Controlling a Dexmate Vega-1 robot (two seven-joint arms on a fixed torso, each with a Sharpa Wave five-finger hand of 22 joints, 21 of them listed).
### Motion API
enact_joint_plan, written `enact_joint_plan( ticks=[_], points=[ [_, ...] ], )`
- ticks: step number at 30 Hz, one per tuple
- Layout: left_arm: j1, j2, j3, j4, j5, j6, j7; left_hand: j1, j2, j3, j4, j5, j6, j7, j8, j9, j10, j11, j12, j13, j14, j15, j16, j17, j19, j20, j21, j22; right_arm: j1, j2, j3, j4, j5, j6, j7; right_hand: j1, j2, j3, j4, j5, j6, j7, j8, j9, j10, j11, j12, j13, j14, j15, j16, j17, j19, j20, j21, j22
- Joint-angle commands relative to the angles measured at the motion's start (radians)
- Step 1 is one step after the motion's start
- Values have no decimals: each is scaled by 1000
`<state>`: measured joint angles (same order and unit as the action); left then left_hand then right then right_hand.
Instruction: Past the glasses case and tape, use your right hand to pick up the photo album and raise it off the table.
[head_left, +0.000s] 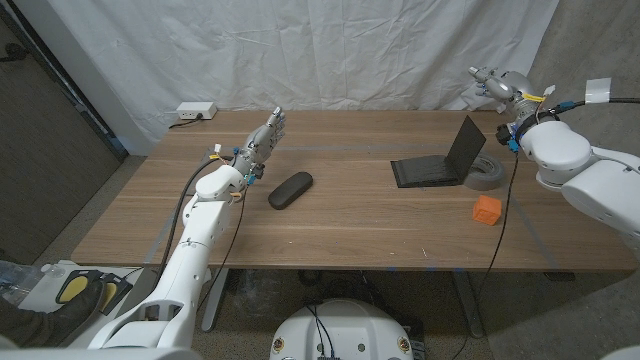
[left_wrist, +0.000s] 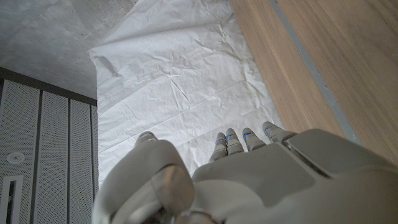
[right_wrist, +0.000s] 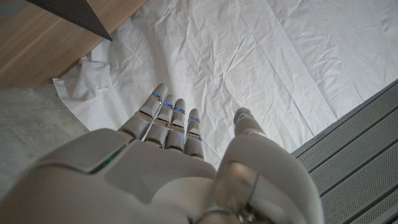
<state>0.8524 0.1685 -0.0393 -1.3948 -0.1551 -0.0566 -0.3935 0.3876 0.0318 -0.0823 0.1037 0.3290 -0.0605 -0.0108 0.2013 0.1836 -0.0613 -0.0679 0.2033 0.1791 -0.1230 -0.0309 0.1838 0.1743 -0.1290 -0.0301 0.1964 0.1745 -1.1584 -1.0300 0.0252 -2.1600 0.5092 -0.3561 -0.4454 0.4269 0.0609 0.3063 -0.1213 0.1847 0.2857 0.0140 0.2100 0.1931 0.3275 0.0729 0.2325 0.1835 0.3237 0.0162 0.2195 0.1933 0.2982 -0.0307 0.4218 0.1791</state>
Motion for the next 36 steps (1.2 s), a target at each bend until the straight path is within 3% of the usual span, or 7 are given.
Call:
enact_joint_plan(
  ticks=[1, 3, 6, 10, 24, 26, 36],
  points=[
    [22, 3, 0, -32, 2, 10, 7, 13, -1, -6, -1, 5, 1, 0, -1, 4, 1, -4, -1, 5, 4, -2, 2, 4, -8, -77, 1, 4, -61, -30, 73, -55, 7, -78, -41, 6, 2, 1, -2, 1, 4, 0, -1, 2, 14, 1, 7, 6, 14, -1, 10, 4, 8, 5, -3, 5],
    [25, 4, -1, -39, 1, 11, 7, 13, -1, -6, -1, 4, 1, 0, -1, 4, 0, -4, -2, 5, 4, -2, 2, 4, -9, -77, 1, 4, -65, -31, 77, -59, 5, -92, -48, 7, 2, 2, -3, 1, 8, 1, 0, 2, 19, 1, 8, 6, 18, -5, 11, 4, 12, 5, -3, 5],
    [30, 2, -1, -49, 1, 10, 9, 14, -1, -7, -1, 4, 2, 2, -1, 4, 1, -1, -2, 5, 4, -1, 2, 4, -9, -77, 1, 4, -66, -34, 76, -69, 0, -120, -68, 10, -3, 2, -7, 0, 31, 33, 7, 1, 43, 1, 16, 7, 24, -3, 9, 4, 18, 3, -6, 5],
    [34, 5, 3, -61, 4, 18, 8, 14, -1, -7, -1, 4, 1, 1, -1, 4, 1, -3, -2, 5, 3, -1, 2, 4, -9, -77, 1, 4, -68, -43, 80, -82, -3, -157, -83, 16, -9, 1, -13, -1, 58, 53, 14, 1, 75, 6, 25, 7, 34, -4, 9, 3, 31, 0, -6, 5],
    [58, 3, 6, -84, 2, 21, 7, 16, 1, -10, -2, 4, 2, 0, -1, 4, 0, -2, -3, 5, 2, 0, 1, 4, -11, -75, 0, 4, -57, -73, 83, -142, 2, -307, -135, 22, -24, -2, -20, -3, 66, 49, 12, 0, 100, -3, 31, 7, 58, -5, 11, 2, 46, 2, -8, 6],
    [61, 4, 7, -89, 4, 23, 7, 16, 1, -10, -2, 4, 2, 0, -2, 4, -2, -1, -3, 5, 1, -1, 1, 4, -11, -75, 0, 4, -49, -75, 73, -153, -2, -339, -156, 26, -40, -8, -26, -6, 81, 39, 15, 0, 106, -19, 31, 7, 64, -8, 10, 0, 54, 3, -9, 6],
    [68, 8, 13, -111, 6, 26, 4, 17, 2, -12, -2, 4, 2, 1, -2, 5, -4, -2, -4, 5, 0, 0, 0, 4, -13, -73, -1, 4, 4, -93, 61, -175, 50, -474, -159, 24, -83, -25, -31, -1, 120, 37, 22, 0, 135, -21, 37, 7, 104, -14, 15, 1, 87, 11, -8, 6]
  ],
)
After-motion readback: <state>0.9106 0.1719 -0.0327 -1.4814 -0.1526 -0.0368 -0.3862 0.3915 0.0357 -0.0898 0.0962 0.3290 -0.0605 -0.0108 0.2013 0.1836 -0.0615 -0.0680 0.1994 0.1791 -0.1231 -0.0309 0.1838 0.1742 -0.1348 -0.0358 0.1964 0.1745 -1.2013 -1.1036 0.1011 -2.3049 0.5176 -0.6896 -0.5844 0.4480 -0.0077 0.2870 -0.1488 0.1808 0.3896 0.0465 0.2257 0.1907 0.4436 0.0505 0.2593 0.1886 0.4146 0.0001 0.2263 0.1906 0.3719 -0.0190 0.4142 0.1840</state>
